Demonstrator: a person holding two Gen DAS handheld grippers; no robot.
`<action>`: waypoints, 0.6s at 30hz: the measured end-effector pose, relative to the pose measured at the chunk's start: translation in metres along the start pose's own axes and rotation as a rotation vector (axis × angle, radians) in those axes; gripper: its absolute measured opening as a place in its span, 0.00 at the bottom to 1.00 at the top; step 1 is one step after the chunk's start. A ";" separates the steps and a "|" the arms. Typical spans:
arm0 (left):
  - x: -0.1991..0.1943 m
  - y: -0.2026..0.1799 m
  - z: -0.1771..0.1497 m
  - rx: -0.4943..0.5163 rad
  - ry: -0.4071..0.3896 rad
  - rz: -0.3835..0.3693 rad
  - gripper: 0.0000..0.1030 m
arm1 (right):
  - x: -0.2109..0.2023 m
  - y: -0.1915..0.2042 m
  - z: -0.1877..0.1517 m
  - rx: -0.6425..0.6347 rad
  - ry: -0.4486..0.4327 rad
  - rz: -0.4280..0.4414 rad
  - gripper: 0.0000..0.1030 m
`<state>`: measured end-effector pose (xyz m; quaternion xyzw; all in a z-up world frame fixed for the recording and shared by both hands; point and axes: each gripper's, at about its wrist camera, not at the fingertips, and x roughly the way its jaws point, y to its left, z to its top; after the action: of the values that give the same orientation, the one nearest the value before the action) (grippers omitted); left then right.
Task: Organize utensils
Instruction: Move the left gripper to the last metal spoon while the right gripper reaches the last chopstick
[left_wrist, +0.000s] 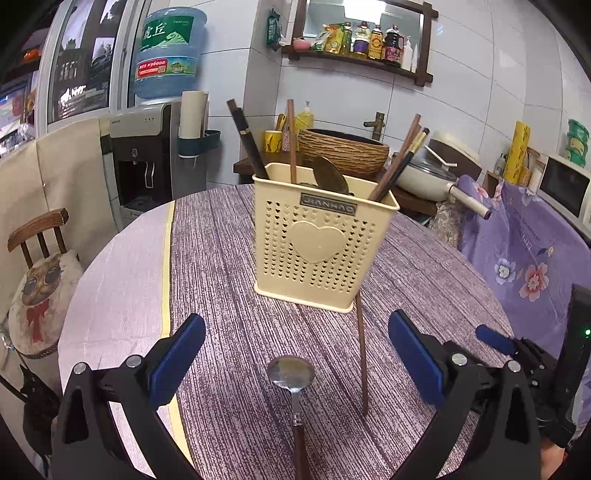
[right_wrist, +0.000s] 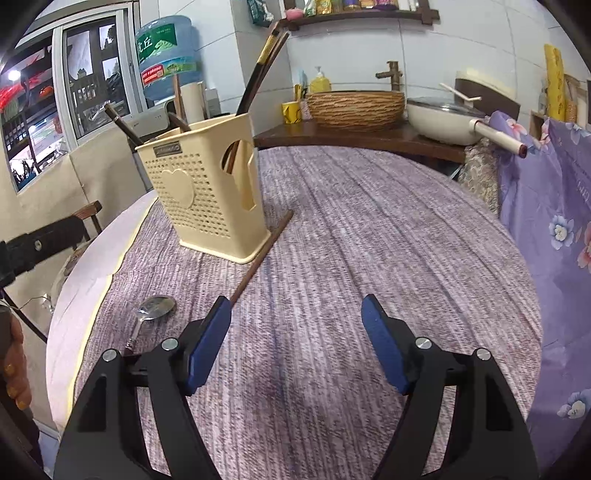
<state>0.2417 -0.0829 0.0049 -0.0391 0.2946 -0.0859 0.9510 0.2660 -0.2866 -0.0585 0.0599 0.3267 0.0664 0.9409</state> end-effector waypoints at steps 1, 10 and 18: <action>-0.001 0.005 0.001 -0.012 -0.006 0.003 0.95 | 0.003 0.002 0.002 -0.003 0.010 -0.004 0.71; 0.019 0.050 -0.002 -0.111 0.066 0.042 0.81 | 0.056 0.020 0.024 0.070 0.138 0.033 0.62; 0.031 0.042 -0.011 -0.051 0.123 0.019 0.75 | 0.102 0.048 0.020 0.075 0.243 -0.008 0.48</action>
<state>0.2666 -0.0481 -0.0264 -0.0553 0.3548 -0.0716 0.9306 0.3538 -0.2243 -0.0972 0.0852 0.4406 0.0571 0.8918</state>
